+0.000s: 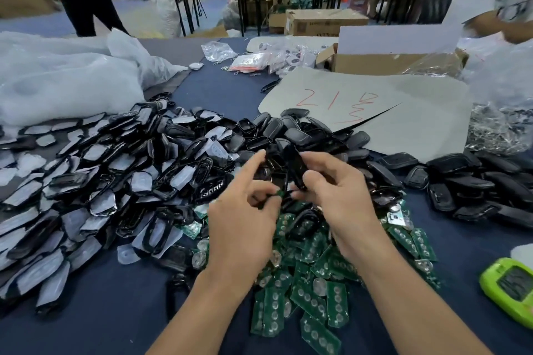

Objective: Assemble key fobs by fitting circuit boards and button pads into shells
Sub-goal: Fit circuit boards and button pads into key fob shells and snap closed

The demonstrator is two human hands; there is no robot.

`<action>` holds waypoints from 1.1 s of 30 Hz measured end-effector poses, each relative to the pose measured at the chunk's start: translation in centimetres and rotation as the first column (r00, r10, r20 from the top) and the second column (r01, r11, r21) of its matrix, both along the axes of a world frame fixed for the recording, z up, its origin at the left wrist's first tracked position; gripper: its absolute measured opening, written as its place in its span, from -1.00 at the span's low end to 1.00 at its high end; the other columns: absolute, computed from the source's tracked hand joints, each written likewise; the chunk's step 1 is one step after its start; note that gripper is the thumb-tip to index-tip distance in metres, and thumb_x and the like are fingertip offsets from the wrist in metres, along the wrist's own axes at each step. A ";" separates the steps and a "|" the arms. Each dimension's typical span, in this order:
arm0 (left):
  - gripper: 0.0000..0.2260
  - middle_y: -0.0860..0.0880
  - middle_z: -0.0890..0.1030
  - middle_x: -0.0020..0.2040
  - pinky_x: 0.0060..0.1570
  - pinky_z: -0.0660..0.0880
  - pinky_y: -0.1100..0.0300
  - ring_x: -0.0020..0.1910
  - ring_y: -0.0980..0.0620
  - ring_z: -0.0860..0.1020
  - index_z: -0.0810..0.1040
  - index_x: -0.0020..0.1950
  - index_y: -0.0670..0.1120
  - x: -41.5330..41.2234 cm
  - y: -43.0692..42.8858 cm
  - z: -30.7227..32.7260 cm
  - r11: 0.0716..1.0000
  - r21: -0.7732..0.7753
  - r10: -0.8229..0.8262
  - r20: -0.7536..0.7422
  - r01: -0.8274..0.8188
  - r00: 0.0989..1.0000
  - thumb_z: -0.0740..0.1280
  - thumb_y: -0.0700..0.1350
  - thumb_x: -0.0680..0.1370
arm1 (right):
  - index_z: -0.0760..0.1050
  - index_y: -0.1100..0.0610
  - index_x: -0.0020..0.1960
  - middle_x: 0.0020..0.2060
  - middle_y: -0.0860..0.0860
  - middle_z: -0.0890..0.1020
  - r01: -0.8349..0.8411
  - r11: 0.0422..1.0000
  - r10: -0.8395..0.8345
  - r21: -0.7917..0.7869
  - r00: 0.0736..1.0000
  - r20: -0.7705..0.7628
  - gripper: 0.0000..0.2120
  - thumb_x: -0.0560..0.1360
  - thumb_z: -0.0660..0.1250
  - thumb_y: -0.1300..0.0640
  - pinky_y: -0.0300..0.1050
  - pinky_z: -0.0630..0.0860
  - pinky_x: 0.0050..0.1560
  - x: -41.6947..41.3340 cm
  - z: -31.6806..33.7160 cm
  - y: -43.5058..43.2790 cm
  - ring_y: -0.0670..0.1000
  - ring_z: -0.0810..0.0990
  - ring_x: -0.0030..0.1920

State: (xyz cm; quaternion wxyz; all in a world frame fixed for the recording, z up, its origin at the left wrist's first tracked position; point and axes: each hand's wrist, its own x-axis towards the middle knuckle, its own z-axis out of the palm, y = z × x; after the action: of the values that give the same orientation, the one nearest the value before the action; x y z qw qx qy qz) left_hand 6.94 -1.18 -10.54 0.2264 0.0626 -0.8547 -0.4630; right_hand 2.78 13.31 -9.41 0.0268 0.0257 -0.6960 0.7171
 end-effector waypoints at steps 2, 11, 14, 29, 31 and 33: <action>-0.53 0.34 0.70 -0.19 -0.05 0.53 0.51 -0.15 0.35 0.67 0.68 0.21 0.24 -1.1 -0.6 0.9 0.987 0.160 -0.034 0.007 0.033 0.999 0.63 -0.16 0.41 | 0.68 0.13 0.09 -0.16 0.09 0.75 -0.053 0.987 0.067 -0.152 0.994 0.086 -0.69 0.60 0.26 0.44 -0.15 0.65 -0.19 0.3 -0.1 -0.2 0.04 0.67 -0.27; -0.51 0.04 0.77 -0.12 -0.12 0.62 0.31 -0.13 0.09 0.75 0.66 0.22 0.14 -4.7 -2.2 1.8 0.834 0.536 -0.150 -0.010 0.132 0.989 0.62 -0.29 0.40 | 0.65 0.03 -0.03 -0.30 0.01 0.74 0.140 0.987 -0.143 0.076 0.989 0.044 -0.87 0.52 0.46 0.24 -0.04 0.60 -0.38 -0.7 -0.5 -0.7 0.08 0.69 -0.42; -0.39 0.02 0.76 -0.15 -0.09 0.63 0.29 -0.14 0.08 0.74 0.61 0.34 0.10 -4.5 -2.5 1.1 0.855 0.505 -0.124 -0.022 0.118 0.992 0.63 -0.31 0.37 | 0.68 -0.10 -0.10 -0.37 -0.11 0.71 0.101 0.942 -0.105 0.320 0.994 -0.004 -0.90 0.50 0.45 0.10 -0.24 0.53 -0.41 -0.5 -0.7 -0.4 -0.05 0.66 -0.46; -0.51 0.27 0.74 -0.06 0.06 0.60 0.37 0.00 0.26 0.71 0.70 0.07 0.24 -2.8 -2.0 0.6 0.966 0.152 -0.193 -0.110 0.208 0.975 0.45 -0.40 0.50 | 0.69 -0.12 -0.23 -0.48 -0.03 0.65 0.092 0.948 -0.045 0.304 0.986 -0.158 -0.83 0.51 0.49 0.10 -0.23 0.46 -0.46 -0.6 -0.5 -0.1 -0.11 0.52 -0.54; -0.52 0.32 0.72 -0.09 0.06 0.59 0.39 -0.03 0.33 0.69 0.70 0.05 0.26 -2.6 -2.4 0.6 0.986 0.078 -0.141 -0.089 0.148 0.986 0.45 -0.38 0.51 | 0.70 -0.11 -0.20 -0.46 0.01 0.67 0.097 0.970 -0.069 0.224 0.989 -0.129 -0.83 0.52 0.47 0.11 -0.21 0.44 -0.44 -0.7 -0.5 0.2 -0.08 0.50 -0.54; -0.52 0.33 0.72 -0.11 0.09 0.59 0.37 -0.05 0.36 0.68 0.72 0.04 0.23 -2.5 -2.7 0.7 0.990 -0.011 -0.138 -0.070 0.138 0.988 0.41 -0.39 0.49 | 0.70 -0.09 -0.15 -0.38 0.01 0.70 0.073 0.985 -0.055 0.154 0.992 -0.116 -0.95 0.48 0.47 0.00 -0.15 0.49 -0.38 -0.6 -0.2 0.3 -0.05 0.58 -0.47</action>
State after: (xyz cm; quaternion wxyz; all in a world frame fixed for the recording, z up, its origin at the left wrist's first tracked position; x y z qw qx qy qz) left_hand 4.39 -3.91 -9.85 0.2239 -0.0136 -0.8498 -0.4769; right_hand 2.19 13.56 -9.63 0.0866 0.0452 -0.7484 0.6560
